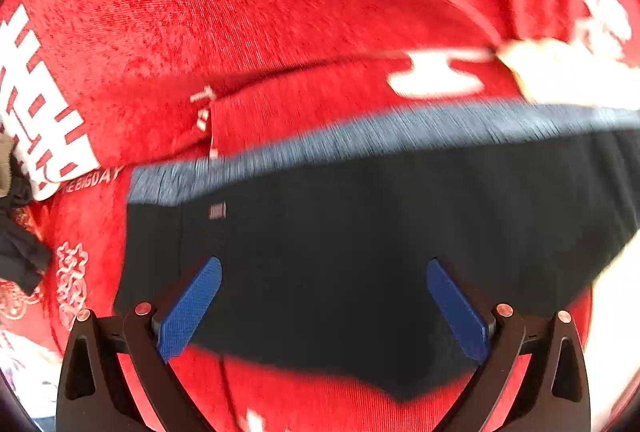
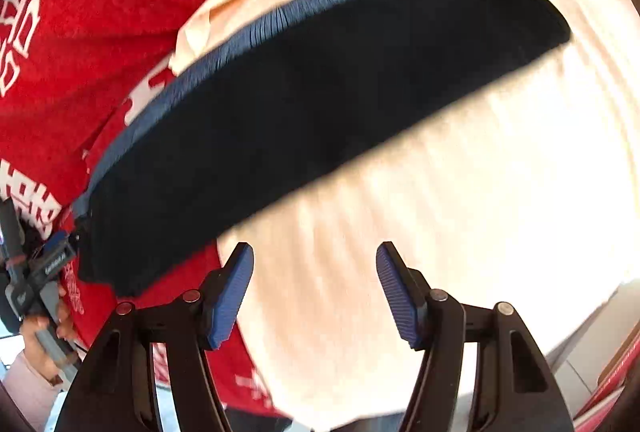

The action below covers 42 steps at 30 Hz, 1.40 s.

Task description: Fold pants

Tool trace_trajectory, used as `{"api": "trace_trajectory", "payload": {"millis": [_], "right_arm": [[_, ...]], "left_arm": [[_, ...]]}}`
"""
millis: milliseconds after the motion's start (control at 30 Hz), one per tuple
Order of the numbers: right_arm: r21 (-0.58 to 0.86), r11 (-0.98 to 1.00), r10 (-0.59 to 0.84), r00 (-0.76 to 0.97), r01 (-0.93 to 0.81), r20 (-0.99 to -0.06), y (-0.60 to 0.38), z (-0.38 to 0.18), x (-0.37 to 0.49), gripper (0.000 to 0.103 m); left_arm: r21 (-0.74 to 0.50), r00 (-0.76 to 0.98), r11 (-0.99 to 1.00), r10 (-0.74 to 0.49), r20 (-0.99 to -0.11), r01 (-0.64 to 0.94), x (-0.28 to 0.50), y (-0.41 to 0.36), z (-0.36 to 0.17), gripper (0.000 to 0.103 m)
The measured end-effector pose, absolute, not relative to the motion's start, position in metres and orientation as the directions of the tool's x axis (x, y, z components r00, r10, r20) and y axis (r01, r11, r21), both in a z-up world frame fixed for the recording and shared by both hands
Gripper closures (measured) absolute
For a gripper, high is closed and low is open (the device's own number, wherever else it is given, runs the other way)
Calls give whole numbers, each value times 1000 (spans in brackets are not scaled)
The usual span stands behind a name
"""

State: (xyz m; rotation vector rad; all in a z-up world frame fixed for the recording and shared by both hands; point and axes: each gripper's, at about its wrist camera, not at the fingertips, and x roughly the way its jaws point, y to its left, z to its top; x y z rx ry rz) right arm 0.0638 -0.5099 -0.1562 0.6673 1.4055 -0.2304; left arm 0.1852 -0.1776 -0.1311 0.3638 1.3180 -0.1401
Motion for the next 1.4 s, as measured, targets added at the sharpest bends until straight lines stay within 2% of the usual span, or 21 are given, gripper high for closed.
{"api": "trace_trajectory", "payload": {"millis": [167,267,400,667,867,1400], "right_arm": [[294,790,264,135,538,-955,-490,-139,38,28],[272,789,254,110,551,-961,-480,-124,29,28],[296,779,277,120,553,-953,-470,-101,15,28],[322,764,264,183,560,-947,-462,-49,10,28],[323,758,245,211,566,-946,-457,-24,14,28],[263,792,196,179,550,-964,-444,-8,20,28]], "left_arm": [[112,134,932,69,-989,346,128,-188,-105,0],[86,76,911,60,-995,404,98,-208,-95,0],[67,77,872,33,-996,485,76,-233,-72,0],[-14,127,818,-106,-986,575,75,-263,1,0],[-80,149,819,-198,-969,568,86,-276,44,0],[-32,145,862,-122,-982,506,88,-250,41,0]]}}
